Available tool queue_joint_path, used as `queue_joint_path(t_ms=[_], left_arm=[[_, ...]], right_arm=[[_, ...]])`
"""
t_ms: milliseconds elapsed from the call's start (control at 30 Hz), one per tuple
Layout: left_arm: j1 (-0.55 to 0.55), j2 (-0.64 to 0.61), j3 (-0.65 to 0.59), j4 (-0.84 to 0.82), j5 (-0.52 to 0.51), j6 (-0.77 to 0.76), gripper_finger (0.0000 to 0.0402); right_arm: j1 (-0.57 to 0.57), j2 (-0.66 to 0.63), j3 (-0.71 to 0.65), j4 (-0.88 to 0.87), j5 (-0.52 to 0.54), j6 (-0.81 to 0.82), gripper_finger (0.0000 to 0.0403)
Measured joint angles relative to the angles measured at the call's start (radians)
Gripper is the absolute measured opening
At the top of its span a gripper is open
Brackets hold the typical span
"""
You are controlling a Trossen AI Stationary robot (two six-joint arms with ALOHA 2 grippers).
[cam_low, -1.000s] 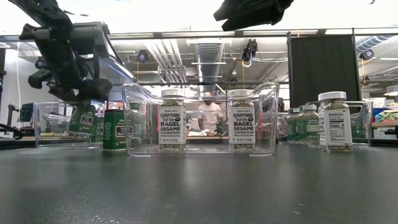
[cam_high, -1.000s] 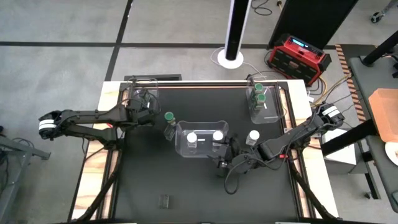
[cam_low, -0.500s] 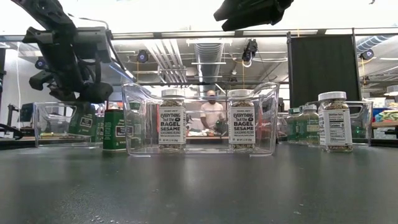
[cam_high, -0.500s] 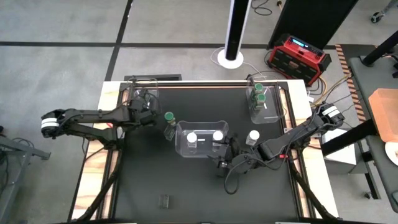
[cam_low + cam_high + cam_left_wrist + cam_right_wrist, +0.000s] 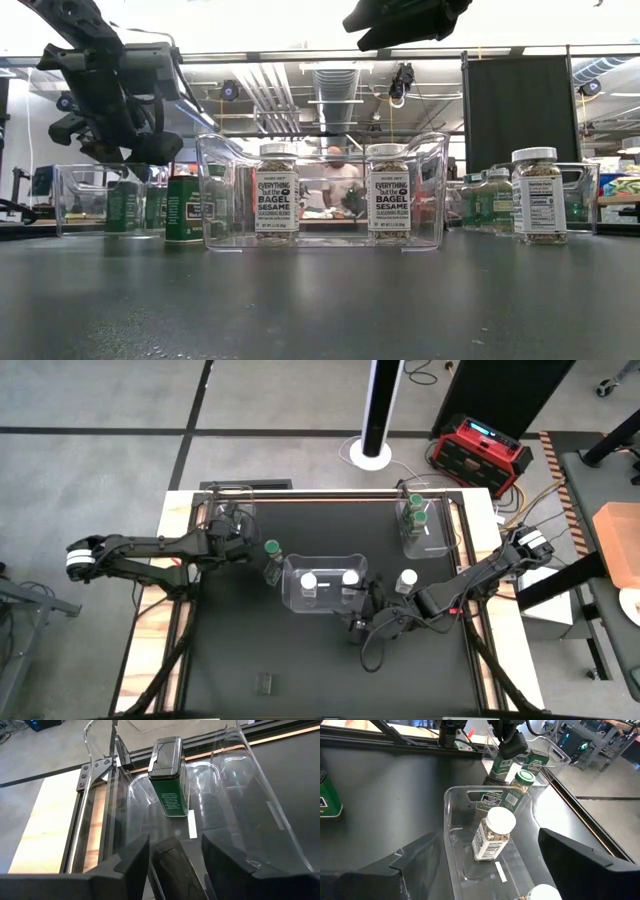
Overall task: Sort spices by type
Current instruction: Put the black seasoning can into the top left transparent bin
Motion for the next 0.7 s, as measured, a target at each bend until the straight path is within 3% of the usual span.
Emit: queue_joint_path(t_ms=[267, 467, 600, 700], left_arm=[[0.000, -0.001, 0.008, -0.007, 0.000, 0.034, 0.0167], [0.000, -0.010, 0.104, -0.027, 0.005, 0.177, 0.0167], [0.007, -0.008, 0.229, -0.128, 0.103, 0.273, 0.0156], [0.023, 0.002, 0.339, -0.249, 0.238, 0.319, 0.0137]], right_arm=[[0.000, 0.000, 0.000, 0.000, 0.000, 0.000, 0.0322], [0.000, 0.000, 0.000, 0.000, 0.000, 0.008, 0.0314], [0.000, 0.000, 0.000, 0.000, 0.000, 0.011, 0.0315], [0.000, 0.000, 0.000, 0.000, 0.000, 0.011, 0.0320]])
